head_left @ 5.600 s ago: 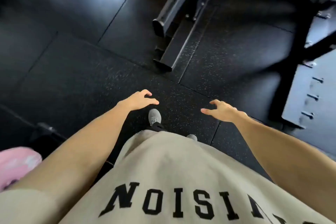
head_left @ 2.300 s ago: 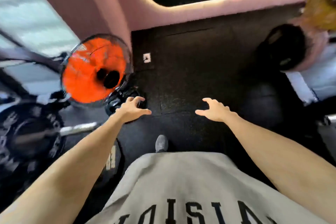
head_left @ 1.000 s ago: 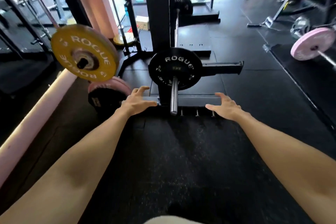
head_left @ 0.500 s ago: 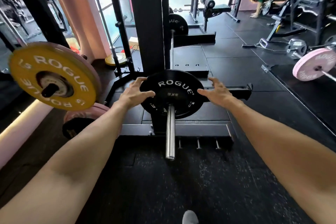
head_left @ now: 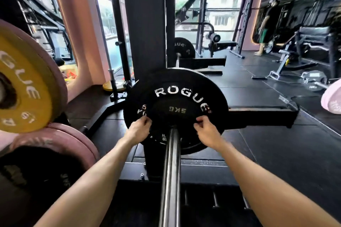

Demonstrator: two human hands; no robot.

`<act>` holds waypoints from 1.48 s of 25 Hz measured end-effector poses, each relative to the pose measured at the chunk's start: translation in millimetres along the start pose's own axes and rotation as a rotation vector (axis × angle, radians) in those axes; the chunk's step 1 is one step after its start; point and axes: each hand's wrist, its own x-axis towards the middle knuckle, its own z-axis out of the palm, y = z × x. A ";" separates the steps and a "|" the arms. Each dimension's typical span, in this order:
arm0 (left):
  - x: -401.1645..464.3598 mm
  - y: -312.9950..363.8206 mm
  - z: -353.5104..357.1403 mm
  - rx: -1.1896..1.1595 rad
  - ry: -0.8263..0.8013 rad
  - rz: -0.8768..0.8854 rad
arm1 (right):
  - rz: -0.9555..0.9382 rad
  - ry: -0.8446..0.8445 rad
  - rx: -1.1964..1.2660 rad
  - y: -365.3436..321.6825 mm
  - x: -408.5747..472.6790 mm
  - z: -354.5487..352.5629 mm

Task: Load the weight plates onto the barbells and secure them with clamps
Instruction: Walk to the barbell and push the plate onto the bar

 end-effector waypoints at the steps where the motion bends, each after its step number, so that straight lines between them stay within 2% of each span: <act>1: 4.7 -12.1 15.2 -0.030 -0.031 0.003 | -0.021 -0.013 0.017 9.1 1.9 15.8; 4: 11.7 -31.7 53.1 -0.256 -0.109 -0.004 | -0.109 0.000 0.008 31.4 11.5 59.8; 9: 11.4 -31.7 86.3 -0.726 -0.232 -0.150 | -0.151 0.183 -0.013 36.5 14.3 88.8; 12: 12.2 -18.2 98.5 -0.946 -0.211 -0.155 | -0.168 0.233 0.001 38.3 18.4 95.4; 14: 12.2 -11.0 98.6 -1.003 -0.191 -0.157 | -0.135 0.227 0.036 38.6 15.5 97.1; 16: 17.6 -7.5 87.2 -0.923 -0.163 -0.120 | -0.092 0.123 0.043 49.8 4.9 109.3; 18: 27.4 -6.5 69.4 -0.779 -0.173 -0.073 | 0.055 -0.073 0.250 44.7 -22.6 122.9; 19: 31.4 -4.5 64.3 -0.735 -0.211 -0.078 | 0.094 -0.067 0.345 41.4 -31.5 127.1; 20: 32.8 -1.7 61.5 -0.707 -0.257 -0.100 | 0.114 0.016 0.432 36.8 -32.3 127.4; 22: 32.4 2.4 63.1 -0.676 -0.318 -0.138 | 0.128 0.342 0.433 27.4 -15.6 116.0; 23: 33.7 2.7 66.8 -0.684 -0.319 -0.138 | 0.102 0.436 0.424 26.1 -7.7 107.6; 26: 36.3 3.1 74.7 -0.731 -0.274 -0.104 | -0.022 0.391 0.394 18.7 -0.4 84.8; 28: 37.0 3.0 73.8 -0.732 -0.264 -0.109 | -0.037 0.357 0.325 22.9 3.2 85.3; 34: 32.1 10.3 72.7 -0.683 -0.275 -0.124 | 0.020 0.287 0.271 21.6 11.8 77.0; 37: 36.2 16.8 73.1 -0.669 -0.281 -0.143 | 0.050 0.232 0.123 1.8 17.5 62.7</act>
